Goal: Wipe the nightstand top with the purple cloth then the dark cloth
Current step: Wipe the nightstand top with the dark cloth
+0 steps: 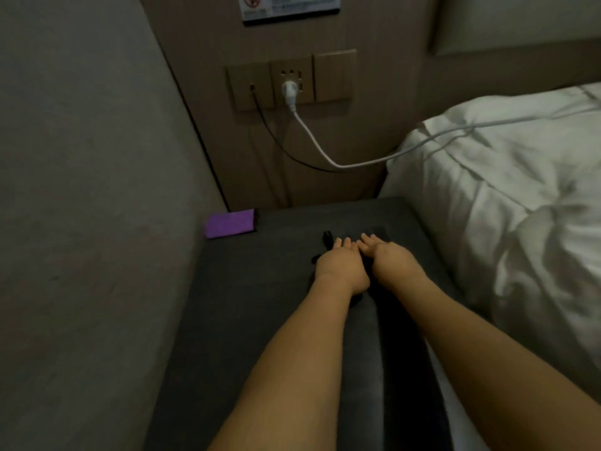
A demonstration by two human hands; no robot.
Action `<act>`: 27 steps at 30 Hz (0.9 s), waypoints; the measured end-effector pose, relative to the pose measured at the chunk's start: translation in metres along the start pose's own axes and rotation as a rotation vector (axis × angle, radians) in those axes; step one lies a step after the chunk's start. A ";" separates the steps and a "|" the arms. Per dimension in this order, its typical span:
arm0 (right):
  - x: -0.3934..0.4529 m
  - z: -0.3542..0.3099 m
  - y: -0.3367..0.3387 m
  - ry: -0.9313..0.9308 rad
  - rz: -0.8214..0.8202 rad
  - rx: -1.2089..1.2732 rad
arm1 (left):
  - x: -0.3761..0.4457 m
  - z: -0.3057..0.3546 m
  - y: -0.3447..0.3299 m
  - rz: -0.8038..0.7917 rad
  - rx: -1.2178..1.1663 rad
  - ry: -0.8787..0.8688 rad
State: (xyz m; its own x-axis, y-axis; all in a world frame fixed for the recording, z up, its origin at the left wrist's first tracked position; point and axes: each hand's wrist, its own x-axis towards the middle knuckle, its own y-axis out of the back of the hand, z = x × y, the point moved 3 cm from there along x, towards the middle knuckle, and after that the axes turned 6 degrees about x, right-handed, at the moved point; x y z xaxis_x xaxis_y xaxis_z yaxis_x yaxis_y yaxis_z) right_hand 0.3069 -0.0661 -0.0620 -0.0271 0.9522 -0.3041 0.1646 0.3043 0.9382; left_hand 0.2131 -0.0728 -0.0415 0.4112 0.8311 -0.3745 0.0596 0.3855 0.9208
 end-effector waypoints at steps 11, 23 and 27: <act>-0.013 0.077 0.014 -0.062 0.045 -0.069 | 0.033 0.070 0.008 -0.039 0.056 -0.100; -0.065 0.053 0.003 -0.103 0.067 -0.008 | -0.010 0.071 -0.017 0.059 0.077 -0.162; -0.071 0.042 -0.001 -0.131 0.035 -0.037 | -0.011 0.066 -0.022 0.099 0.116 -0.179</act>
State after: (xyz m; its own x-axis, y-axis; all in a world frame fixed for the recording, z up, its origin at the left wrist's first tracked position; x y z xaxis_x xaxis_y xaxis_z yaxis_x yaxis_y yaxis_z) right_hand 0.3497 -0.1346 -0.0481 0.1075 0.9517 -0.2874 0.1263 0.2737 0.9535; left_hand 0.2675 -0.1170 -0.0508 0.5740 0.7743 -0.2662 0.1108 0.2487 0.9622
